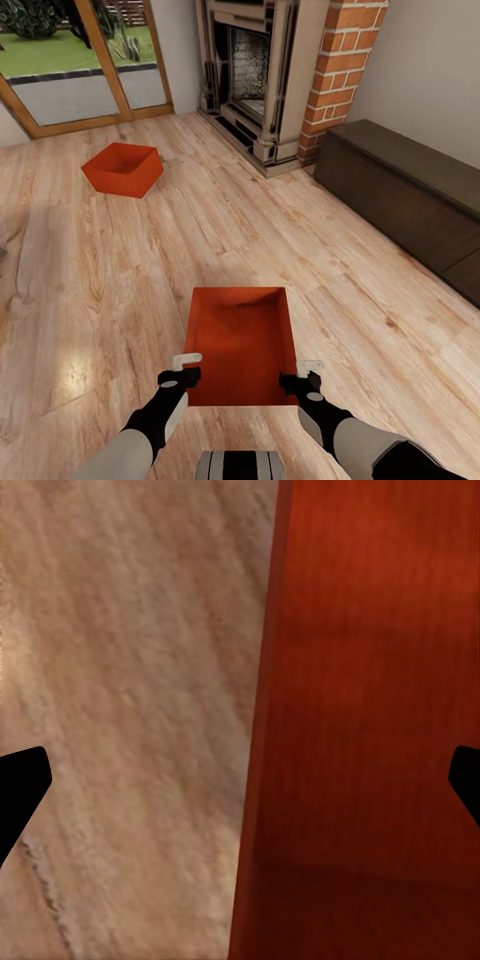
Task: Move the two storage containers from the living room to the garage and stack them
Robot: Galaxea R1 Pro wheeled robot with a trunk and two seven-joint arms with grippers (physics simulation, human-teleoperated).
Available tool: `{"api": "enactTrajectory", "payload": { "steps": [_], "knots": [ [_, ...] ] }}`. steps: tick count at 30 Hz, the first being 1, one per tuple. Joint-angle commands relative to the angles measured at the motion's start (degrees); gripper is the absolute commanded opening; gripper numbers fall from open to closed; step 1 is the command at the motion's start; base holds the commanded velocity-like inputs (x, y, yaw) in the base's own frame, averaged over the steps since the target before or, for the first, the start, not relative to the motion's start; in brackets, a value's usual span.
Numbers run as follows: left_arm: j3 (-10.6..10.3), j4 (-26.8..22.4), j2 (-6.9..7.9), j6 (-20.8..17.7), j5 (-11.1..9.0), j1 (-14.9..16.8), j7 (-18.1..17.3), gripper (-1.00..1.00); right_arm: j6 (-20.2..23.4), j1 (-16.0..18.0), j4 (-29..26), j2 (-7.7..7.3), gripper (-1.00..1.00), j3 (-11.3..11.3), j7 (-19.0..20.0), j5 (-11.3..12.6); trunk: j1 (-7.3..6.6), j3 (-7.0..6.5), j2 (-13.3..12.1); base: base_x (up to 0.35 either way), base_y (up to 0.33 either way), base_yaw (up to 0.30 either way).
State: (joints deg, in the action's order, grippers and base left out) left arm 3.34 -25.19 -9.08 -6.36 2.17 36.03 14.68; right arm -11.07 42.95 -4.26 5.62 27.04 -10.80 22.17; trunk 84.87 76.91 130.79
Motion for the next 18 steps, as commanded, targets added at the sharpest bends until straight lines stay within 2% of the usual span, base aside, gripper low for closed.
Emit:
{"api": "enactTrajectory", "payload": {
  "steps": [1, 18],
  "knots": [
    [0.3, -0.1, -0.06, -0.3, 0.2, 0.0, 0.0, 1.00, -0.2, 0.0, 0.0, -0.01, 1.00, 0.5, -0.2, 0.5, -0.01, 0.03, 0.0, 0.000, 0.000, 0.000],
    [0.3, 0.9, 0.09, -0.4, 0.6, 0.0, 0.0, 1.00, -0.4, 0.0, 0.0, 0.22, 1.00, 0.4, -0.3, 0.6, -0.01, 0.03, 0.0, 0.000, 0.000, 0.000]
  ]
}}
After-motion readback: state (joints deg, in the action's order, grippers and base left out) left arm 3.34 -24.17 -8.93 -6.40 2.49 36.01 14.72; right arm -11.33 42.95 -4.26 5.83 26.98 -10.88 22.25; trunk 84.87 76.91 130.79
